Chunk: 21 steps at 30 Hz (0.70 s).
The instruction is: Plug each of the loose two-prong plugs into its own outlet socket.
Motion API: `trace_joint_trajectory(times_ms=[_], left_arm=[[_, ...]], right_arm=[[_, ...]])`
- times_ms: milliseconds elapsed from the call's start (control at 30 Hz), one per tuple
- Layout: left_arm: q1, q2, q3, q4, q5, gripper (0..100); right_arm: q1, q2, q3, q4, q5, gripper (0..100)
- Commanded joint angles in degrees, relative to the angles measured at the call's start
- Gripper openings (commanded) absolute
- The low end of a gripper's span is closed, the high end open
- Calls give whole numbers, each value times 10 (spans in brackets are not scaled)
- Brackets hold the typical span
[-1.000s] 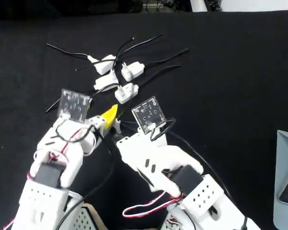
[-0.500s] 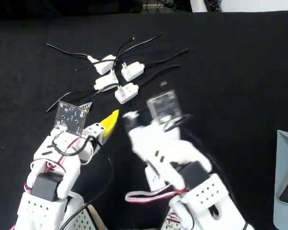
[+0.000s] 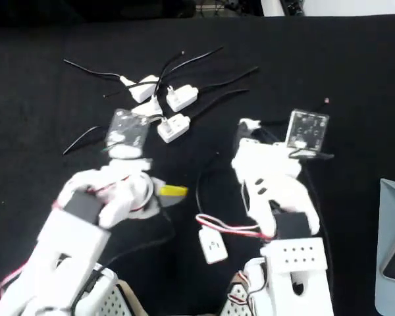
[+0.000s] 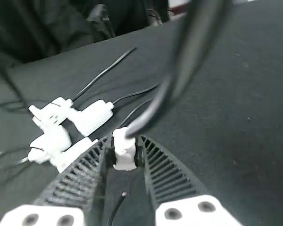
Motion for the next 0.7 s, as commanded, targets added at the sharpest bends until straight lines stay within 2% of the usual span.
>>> trace_joint_trajectory(times_ms=[0, 167, 333, 500, 667], left_arm=[[63, 137, -91, 11, 66, 371], [123, 251, -120, 8, 101, 371], [174, 347, -118, -49, 124, 371], [204, 428, -133, -96, 125, 368], [233, 484, -167, -96, 125, 367]], right_arm=[[40, 44, -30, -52, -33, 13], [95, 113, -66, -68, -80, 13], [141, 163, -97, -70, -109, 13], [143, 186, -107, -70, -112, 13], [143, 186, -107, -71, -112, 13]])
